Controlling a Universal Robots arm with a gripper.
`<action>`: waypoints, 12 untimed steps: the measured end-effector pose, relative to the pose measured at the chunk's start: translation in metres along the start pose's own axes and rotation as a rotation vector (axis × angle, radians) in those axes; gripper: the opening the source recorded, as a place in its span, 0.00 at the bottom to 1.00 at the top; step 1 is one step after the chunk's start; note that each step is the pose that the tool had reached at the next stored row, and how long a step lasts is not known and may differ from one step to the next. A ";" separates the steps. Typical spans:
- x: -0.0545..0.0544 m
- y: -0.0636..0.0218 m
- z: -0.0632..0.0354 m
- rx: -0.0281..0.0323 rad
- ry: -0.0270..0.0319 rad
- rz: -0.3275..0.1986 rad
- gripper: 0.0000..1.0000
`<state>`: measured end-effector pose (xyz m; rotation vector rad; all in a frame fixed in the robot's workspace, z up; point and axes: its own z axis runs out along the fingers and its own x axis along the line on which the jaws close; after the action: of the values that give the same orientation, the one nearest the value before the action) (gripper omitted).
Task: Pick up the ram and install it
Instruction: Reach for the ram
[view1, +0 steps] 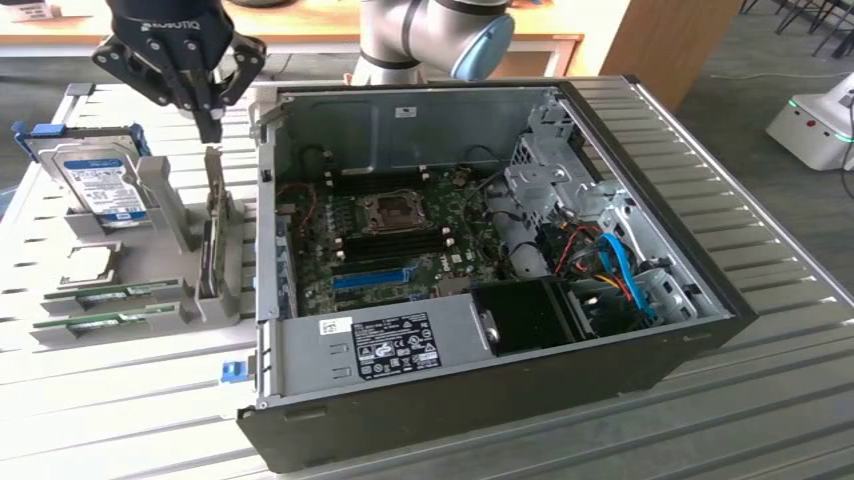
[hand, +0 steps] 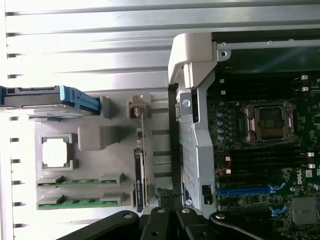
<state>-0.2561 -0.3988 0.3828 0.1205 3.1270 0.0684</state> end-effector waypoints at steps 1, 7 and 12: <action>0.002 -0.0001 0.0001 0.0000 0.0003 0.000 0.11; 0.014 -0.0011 0.0011 0.0002 0.0019 0.000 0.11; 0.025 -0.0020 0.0018 0.0003 0.0033 0.001 0.11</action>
<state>-0.2806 -0.3988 0.3807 0.1220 3.1303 0.0681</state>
